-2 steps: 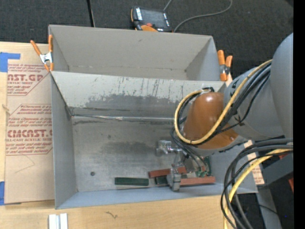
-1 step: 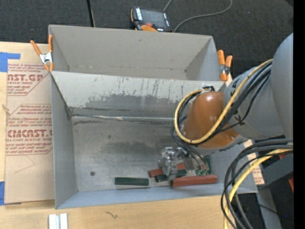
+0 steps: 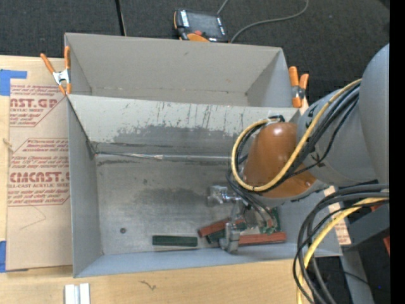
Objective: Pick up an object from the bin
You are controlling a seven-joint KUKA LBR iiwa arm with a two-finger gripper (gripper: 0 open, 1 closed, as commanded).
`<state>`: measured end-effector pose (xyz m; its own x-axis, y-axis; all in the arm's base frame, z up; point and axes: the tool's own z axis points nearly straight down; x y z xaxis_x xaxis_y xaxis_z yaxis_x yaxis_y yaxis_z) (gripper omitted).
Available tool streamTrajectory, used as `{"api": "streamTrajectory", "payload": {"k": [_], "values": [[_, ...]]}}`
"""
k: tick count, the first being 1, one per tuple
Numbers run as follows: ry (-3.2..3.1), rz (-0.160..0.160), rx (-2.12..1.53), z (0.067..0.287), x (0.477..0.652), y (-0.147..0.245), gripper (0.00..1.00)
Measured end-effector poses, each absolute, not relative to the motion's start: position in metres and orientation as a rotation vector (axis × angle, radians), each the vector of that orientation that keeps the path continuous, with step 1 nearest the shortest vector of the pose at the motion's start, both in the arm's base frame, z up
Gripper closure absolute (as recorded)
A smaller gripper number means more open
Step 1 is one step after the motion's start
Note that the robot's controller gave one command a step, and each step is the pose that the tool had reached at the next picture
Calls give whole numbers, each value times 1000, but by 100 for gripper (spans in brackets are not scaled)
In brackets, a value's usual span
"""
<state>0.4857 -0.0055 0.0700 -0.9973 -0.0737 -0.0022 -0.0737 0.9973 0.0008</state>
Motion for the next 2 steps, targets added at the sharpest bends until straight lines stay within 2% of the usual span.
{"api": "streamTrajectory", "payload": {"k": [1, 2], "values": [[3139, 2, -115, 72, 486, -5, 100], [3131, 3, -80, 171, 497, 19, 100]]}}
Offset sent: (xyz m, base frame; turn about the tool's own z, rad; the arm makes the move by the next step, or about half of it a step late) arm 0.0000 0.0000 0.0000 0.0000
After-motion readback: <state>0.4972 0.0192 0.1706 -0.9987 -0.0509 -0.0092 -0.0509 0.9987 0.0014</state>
